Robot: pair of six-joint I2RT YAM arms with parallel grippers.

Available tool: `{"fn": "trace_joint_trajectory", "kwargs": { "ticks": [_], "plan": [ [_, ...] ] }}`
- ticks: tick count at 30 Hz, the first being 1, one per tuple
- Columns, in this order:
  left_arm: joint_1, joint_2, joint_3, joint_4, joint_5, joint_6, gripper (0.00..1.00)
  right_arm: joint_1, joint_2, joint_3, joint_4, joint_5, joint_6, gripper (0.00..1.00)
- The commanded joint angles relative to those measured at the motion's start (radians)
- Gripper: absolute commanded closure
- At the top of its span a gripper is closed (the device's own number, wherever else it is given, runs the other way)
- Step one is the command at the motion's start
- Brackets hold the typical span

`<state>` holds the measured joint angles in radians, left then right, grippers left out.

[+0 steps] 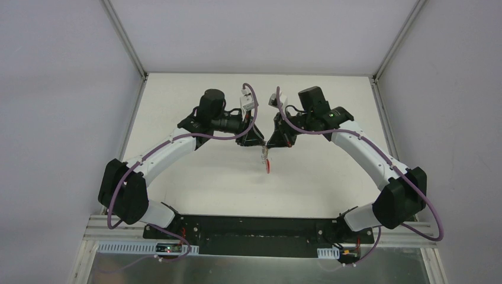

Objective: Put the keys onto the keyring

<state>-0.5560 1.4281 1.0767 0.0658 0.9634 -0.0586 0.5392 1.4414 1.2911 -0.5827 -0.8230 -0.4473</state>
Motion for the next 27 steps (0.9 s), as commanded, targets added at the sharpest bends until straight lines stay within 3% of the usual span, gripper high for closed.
{"fn": "trace_joint_trajectory", "kwargs": {
  "ticks": [1,27],
  "plan": [
    [-0.013,-0.020,0.033,0.029,0.049,0.019,0.66,0.003,0.004,0.045,-0.002,-0.037,-0.019,1.00],
    [-0.032,-0.003,0.051,-0.003,0.072,0.031,1.00,-0.006,0.004,0.040,0.000,-0.052,-0.018,1.00]
  ]
}}
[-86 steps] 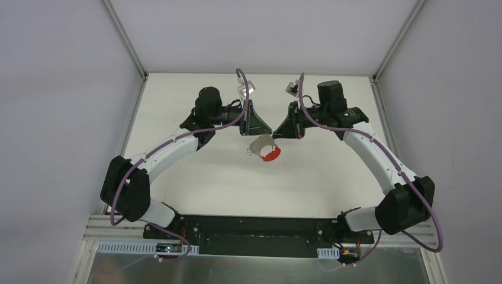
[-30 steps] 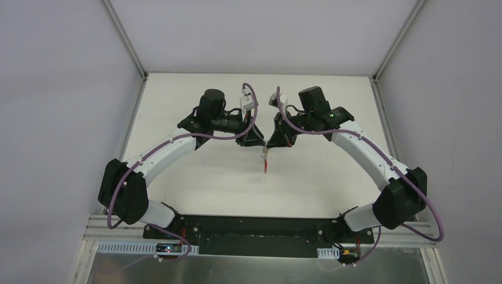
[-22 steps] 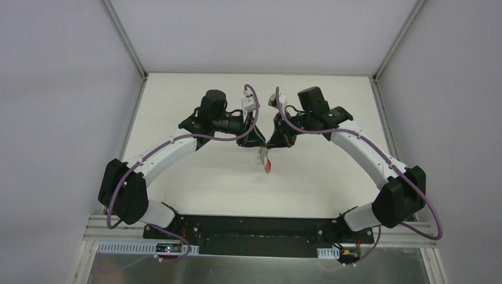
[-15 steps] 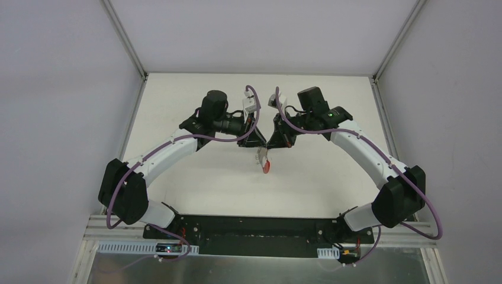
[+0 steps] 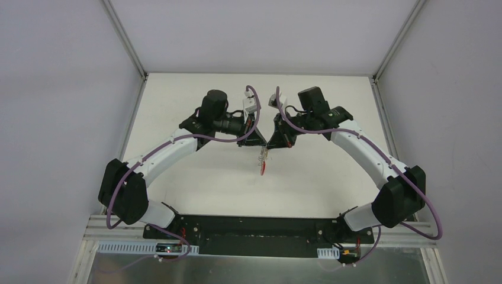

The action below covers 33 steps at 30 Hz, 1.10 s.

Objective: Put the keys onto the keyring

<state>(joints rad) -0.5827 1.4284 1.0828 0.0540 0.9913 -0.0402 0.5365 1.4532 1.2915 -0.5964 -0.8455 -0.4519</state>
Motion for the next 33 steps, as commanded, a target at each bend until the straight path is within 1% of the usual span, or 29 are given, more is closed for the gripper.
{"fn": "trace_joint_trajectory", "kwargs": {
  "ticks": [1,5,8,10,13,18,22,28,33],
  "plan": [
    [-0.005,-0.002,0.047,0.007,0.043,0.009,1.00,-0.006,-0.010,0.040,0.017,-0.032,-0.011,1.00],
    [-0.005,-0.006,0.056,-0.001,0.030,-0.013,1.00,-0.021,-0.014,0.039,0.032,-0.051,0.007,1.00],
    [-0.003,-0.015,0.056,0.002,0.003,-0.048,1.00,-0.041,-0.028,0.029,0.056,-0.071,0.026,0.95],
    [0.000,-0.021,0.051,0.026,-0.006,-0.098,1.00,-0.055,-0.042,0.018,0.075,-0.085,0.042,0.91],
    [0.011,-0.022,0.028,0.144,-0.010,-0.235,1.00,-0.078,-0.059,0.006,0.099,-0.105,0.067,0.86],
    [0.024,-0.003,-0.004,0.339,-0.023,-0.504,1.00,-0.129,-0.088,-0.022,0.165,-0.165,0.135,0.84],
    [0.030,0.027,-0.022,0.467,-0.028,-0.641,1.00,-0.162,-0.115,-0.052,0.218,-0.199,0.177,0.82],
    [0.033,0.048,-0.026,0.516,-0.025,-0.682,1.00,-0.189,-0.146,-0.079,0.248,-0.207,0.196,0.78],
    [0.035,0.051,-0.036,0.535,-0.024,-0.692,1.00,-0.190,-0.159,-0.091,0.244,-0.201,0.176,0.75]
  ]
}}
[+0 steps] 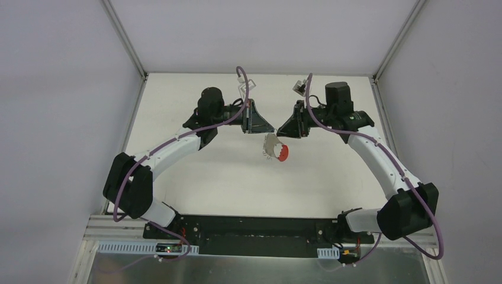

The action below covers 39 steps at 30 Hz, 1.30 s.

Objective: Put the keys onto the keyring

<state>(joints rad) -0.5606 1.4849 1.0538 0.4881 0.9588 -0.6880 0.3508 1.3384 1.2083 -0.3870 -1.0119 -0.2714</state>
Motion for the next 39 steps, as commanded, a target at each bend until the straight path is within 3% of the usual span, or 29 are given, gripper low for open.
{"fn": "trace_joint_trajectory", "kwargs": {
  "ticks": [1,7,16,25,39],
  "plan": [
    [0.013,-0.006,-0.008,0.105,0.009,-0.046,1.00,-0.005,-0.048,-0.009,0.031,-0.033,-0.012,0.74],
    [0.013,0.007,-0.011,0.131,0.015,-0.072,1.00,-0.005,-0.059,-0.020,0.024,-0.017,-0.032,0.73],
    [0.013,0.026,-0.009,0.186,0.033,-0.113,1.00,0.007,-0.042,-0.025,0.035,-0.031,-0.025,0.83],
    [0.014,0.042,-0.003,0.204,0.034,-0.131,1.00,0.044,-0.029,-0.035,0.034,-0.016,-0.034,0.87],
    [0.017,0.050,-0.005,0.225,0.057,-0.138,1.00,0.013,-0.068,-0.029,0.027,-0.002,-0.046,0.84]
  ]
}}
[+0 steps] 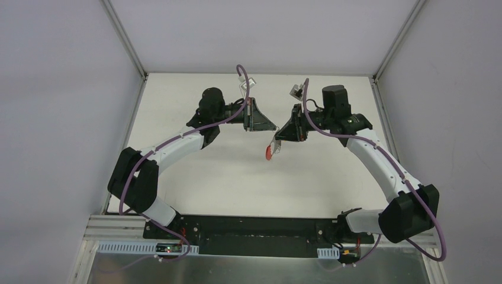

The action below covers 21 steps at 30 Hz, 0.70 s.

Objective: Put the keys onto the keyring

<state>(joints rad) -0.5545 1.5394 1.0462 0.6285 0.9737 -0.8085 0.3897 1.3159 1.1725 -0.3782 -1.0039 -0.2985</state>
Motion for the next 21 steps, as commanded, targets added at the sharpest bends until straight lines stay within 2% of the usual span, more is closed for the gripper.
{"fn": "trace_joint_trajectory", "kwargs": {
  "ticks": [1,9,16,21],
  "plan": [
    [0.011,-0.003,0.002,0.090,0.047,-0.021,1.00,-0.033,-0.054,0.005,0.019,-0.013,-0.018,0.82],
    [0.011,0.012,0.004,0.143,0.070,-0.060,1.00,-0.082,-0.099,-0.013,0.036,-0.015,-0.010,0.70],
    [0.011,0.013,0.000,0.174,0.078,-0.084,1.00,-0.083,-0.077,-0.016,0.045,0.030,-0.018,0.60],
    [0.011,0.011,-0.002,0.184,0.084,-0.096,1.00,-0.074,-0.046,-0.005,0.040,0.046,-0.039,0.59]
  ]
}}
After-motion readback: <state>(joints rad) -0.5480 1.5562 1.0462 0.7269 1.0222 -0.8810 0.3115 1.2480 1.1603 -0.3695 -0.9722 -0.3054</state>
